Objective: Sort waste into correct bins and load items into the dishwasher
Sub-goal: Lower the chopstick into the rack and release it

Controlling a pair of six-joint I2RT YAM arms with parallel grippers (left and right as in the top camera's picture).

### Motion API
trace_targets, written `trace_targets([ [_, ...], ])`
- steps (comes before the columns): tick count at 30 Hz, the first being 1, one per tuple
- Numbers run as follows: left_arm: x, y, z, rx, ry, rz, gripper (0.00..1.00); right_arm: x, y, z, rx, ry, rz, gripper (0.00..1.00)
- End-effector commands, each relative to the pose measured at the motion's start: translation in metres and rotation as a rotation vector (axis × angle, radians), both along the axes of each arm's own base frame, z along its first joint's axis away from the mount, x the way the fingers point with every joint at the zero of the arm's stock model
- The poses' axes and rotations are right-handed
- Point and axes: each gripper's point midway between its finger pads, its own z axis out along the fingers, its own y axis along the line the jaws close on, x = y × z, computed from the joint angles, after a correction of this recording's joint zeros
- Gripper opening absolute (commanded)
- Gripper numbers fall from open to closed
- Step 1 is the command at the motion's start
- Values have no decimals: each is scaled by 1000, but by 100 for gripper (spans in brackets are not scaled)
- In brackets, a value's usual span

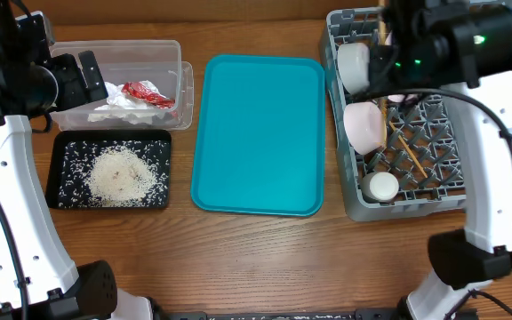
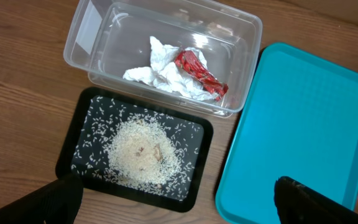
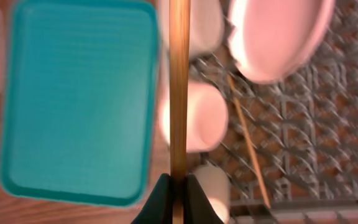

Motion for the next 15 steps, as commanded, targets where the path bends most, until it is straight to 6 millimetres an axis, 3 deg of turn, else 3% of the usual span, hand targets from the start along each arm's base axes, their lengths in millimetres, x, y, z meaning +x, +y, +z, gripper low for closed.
trace_targets([
  [1, 2, 1, -2, 5, 3, 2, 100, -8, -32, -27, -85, 85, -61, 4],
  [9, 2, 1, -2, 5, 3, 2, 100, -25, -74, -126, -265, 331, -16, 4],
  [15, 2, 1, -2, 5, 3, 1, 100, -39, -101, -164, -316, 412, -55, 8],
])
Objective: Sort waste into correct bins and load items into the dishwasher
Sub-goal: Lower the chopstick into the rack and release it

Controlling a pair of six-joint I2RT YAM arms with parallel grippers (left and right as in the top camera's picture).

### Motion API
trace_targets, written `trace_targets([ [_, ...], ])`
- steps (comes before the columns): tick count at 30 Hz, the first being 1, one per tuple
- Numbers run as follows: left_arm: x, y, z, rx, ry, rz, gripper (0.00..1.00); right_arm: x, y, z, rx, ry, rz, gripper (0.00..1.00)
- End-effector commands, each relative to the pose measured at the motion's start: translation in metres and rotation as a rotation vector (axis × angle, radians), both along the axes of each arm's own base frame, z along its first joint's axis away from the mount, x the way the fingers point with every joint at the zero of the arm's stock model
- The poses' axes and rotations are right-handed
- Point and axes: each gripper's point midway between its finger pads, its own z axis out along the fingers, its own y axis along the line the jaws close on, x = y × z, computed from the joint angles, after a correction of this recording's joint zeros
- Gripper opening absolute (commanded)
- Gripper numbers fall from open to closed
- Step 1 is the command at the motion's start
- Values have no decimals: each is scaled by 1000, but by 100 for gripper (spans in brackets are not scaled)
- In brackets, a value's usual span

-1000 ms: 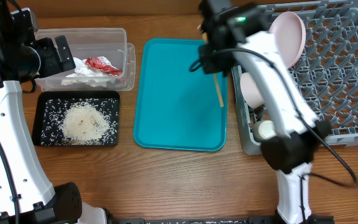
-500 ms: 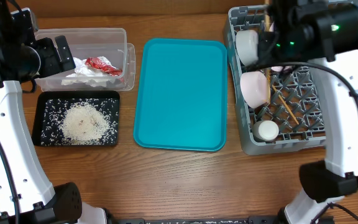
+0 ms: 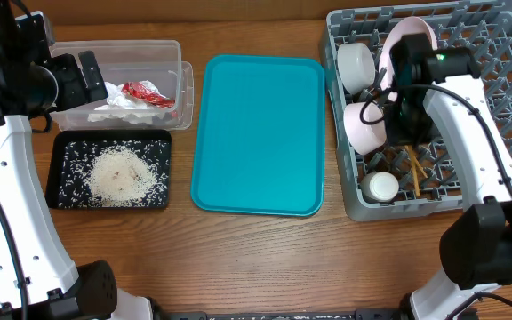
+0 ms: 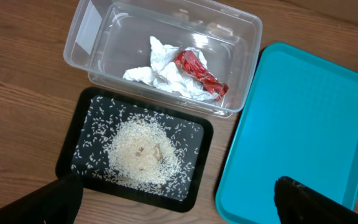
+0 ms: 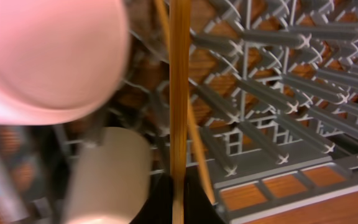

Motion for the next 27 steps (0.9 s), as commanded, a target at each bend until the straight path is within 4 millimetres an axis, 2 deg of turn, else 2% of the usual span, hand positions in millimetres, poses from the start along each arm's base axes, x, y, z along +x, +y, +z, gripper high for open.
trace_targets([
  [1, 2, 1, -2, 5, 3, 1, 100, -4, -20, -8, -51, 12, -10, 8],
  [8, 2, 1, -2, 5, 3, 1, 100, 1, -35, -22, -48, -9, -46, 15],
  [12, 2, 1, -2, 5, 3, 2, 100, 3, -36, -22, -48, -18, -48, 43],
  [13, 2, 1, -2, 5, 3, 2, 100, 3, -35, -22, -43, -18, -48, 44],
  [16, 2, 1, -2, 5, 3, 2, 100, 6, -28, -23, 0, -27, -48, 43],
  [19, 2, 1, -2, 5, 3, 2, 100, 8, -17, -20, 58, -36, -45, 35],
  [21, 2, 1, -2, 5, 3, 2, 100, 12, -13, -11, 84, -51, -44, 33],
  [24, 2, 1, -2, 5, 3, 2, 100, 20, -6, 11, 118, -93, -38, 34],
  [27, 2, 1, -2, 5, 3, 2, 100, 29, 1, 44, 129, -162, -18, 34],
])
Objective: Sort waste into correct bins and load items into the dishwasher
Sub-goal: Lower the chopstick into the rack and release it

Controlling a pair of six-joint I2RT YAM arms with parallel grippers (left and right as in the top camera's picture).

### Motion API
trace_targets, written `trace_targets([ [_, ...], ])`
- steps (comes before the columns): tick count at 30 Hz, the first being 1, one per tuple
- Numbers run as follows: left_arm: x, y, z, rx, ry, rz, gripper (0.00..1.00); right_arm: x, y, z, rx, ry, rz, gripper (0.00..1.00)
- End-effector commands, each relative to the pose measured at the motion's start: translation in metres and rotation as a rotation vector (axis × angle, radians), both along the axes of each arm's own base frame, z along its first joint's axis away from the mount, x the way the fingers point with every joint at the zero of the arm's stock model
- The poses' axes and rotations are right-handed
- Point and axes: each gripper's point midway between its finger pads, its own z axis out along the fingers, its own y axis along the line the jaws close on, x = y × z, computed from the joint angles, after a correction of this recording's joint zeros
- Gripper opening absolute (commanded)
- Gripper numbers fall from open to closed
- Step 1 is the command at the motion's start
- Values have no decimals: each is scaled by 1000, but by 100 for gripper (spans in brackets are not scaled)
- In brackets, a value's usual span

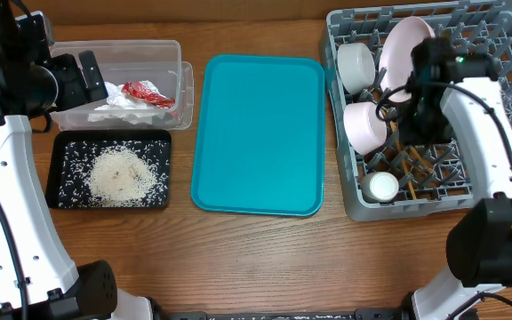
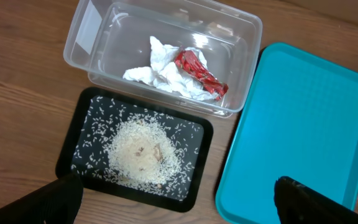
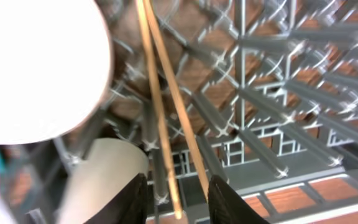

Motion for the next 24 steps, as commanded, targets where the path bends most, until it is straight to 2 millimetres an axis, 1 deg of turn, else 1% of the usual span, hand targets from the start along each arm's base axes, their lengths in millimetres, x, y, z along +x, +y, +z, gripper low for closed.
trace_targets([
  [1, 2, 1, -2, 5, 2, 2, 100, 19, 15, 46, 42, -135, 23, 36],
  [3, 2, 1, -2, 5, 2, 2, 100, 23, 28, 71, 80, -188, 51, 40],
  [4, 2, 1, -2, 5, 2, 1, 100, 24, 36, 83, 113, -212, 65, 45],
  [5, 2, 1, -2, 5, 2, 2, 100, 25, 47, 93, 152, -233, 83, 80],
  [6, 2, 1, -2, 5, 2, 2, 100, 23, 59, 106, 195, -257, 105, 100],
  [9, 2, 1, -2, 5, 2, 2, 100, 18, 86, 136, 259, -328, 172, 100],
  [11, 2, 1, -2, 5, 2, 2, 100, 12, 98, 153, 269, -381, 210, 100],
  [13, 2, 1, -2, 5, 2, 2, 100, -1, 108, 174, 281, -443, 251, 100],
  [16, 2, 1, -2, 5, 2, 2, 100, -20, 118, 204, 310, -535, 269, 100],
  [18, 2, 1, -2, 5, 2, 2, 100, -34, 120, 220, 332, -583, 260, 100],
  [21, 2, 1, -2, 5, 2, 2, 100, -51, 121, 237, 355, -634, 257, 100],
  [23, 2, 1, -2, 5, 2, 2, 100, -58, 119, 244, 357, -657, 259, 100],
  [24, 2, 1, -2, 5, 2, 2, 100, -62, 118, 244, 357, -654, 259, 100],
])
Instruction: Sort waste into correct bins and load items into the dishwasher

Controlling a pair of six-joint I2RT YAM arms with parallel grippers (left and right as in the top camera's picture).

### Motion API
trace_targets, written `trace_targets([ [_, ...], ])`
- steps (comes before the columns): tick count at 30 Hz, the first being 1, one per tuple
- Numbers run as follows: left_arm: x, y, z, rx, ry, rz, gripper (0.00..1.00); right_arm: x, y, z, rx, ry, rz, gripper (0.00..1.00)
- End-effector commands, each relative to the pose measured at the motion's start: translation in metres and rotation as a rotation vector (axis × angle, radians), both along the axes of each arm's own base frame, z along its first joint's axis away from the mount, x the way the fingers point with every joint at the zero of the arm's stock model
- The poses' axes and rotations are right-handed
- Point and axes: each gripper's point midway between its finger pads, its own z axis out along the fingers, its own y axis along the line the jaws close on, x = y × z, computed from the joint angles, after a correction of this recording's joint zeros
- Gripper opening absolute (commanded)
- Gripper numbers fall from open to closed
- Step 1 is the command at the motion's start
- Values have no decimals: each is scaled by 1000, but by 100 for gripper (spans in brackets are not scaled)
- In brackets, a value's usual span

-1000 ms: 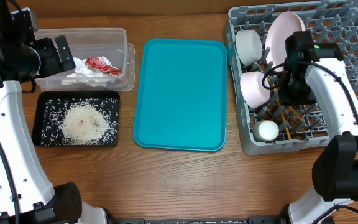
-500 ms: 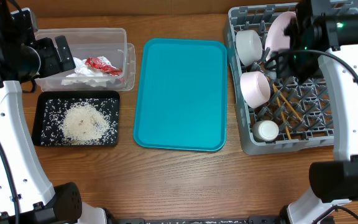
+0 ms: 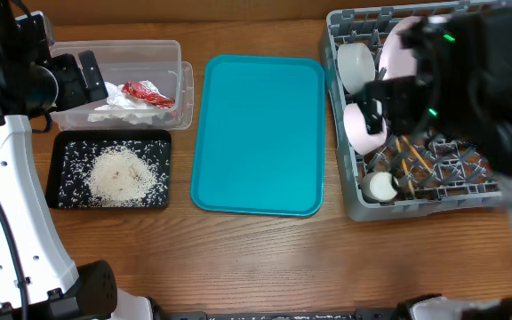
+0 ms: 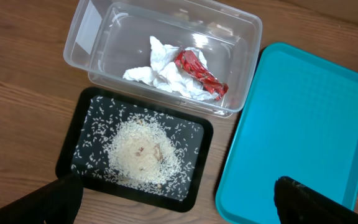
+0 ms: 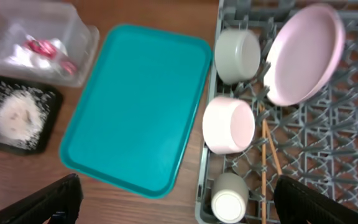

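The grey dish rack (image 5: 353,143) holds a pink plate (image 5: 304,53), a white bowl (image 5: 238,46), a pink bowl (image 5: 229,124), a small cup (image 5: 229,199) and two wooden chopsticks (image 5: 265,168) lying on its grid. My right gripper (image 5: 176,194) hangs high above the rack's left edge, open and holding nothing. The clear bin (image 4: 104,37) contains crumpled tissue (image 4: 157,74) and a red wrapper (image 4: 197,70). In front of it, the black tray (image 4: 79,149) carries rice (image 4: 143,152). High over these, my left gripper (image 4: 179,199) is open and holds nothing.
The teal tray (image 3: 258,133) lies bare between the bins and the rack. The right arm (image 3: 478,80) is raised close to the overhead camera and hides much of the rack there. Wooden tabletop (image 3: 256,258) runs along the front.
My right gripper was low inside the rack, open over the two chopsticks. Now it is high above the rack, still open. The chopsticks stay in the rack. The left arm has not moved.
My right gripper was shut on a chopstick above the rack and tray. It was then down among the rack's grid, still holding it. After that it was open, the chopstick lying beside the other one. It is now raised high. The left arm stayed still throughout.
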Motion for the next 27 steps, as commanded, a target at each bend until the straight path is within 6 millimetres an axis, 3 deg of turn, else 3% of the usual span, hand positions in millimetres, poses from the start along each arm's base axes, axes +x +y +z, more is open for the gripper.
trace_targets([
  [1, 2, 1, -2, 5, 2, 1, 100, -12, -1, 9, 25, -10, -10, 100],
  [5, 2, 1, -2, 5, 2, 1, 100, -24, -4, 0, 10, 45, -11, 100],
  [13, 2, 1, -2, 5, 2, 2, 100, -29, -7, -4, -9, 69, -10, 100],
  [18, 2, 1, -2, 5, 2, 1, 100, -10, -16, 3, -17, 6, -56, 100],
  [27, 2, 1, -2, 5, 2, 1, 100, 37, -23, 55, 104, -417, -103, 100],
])
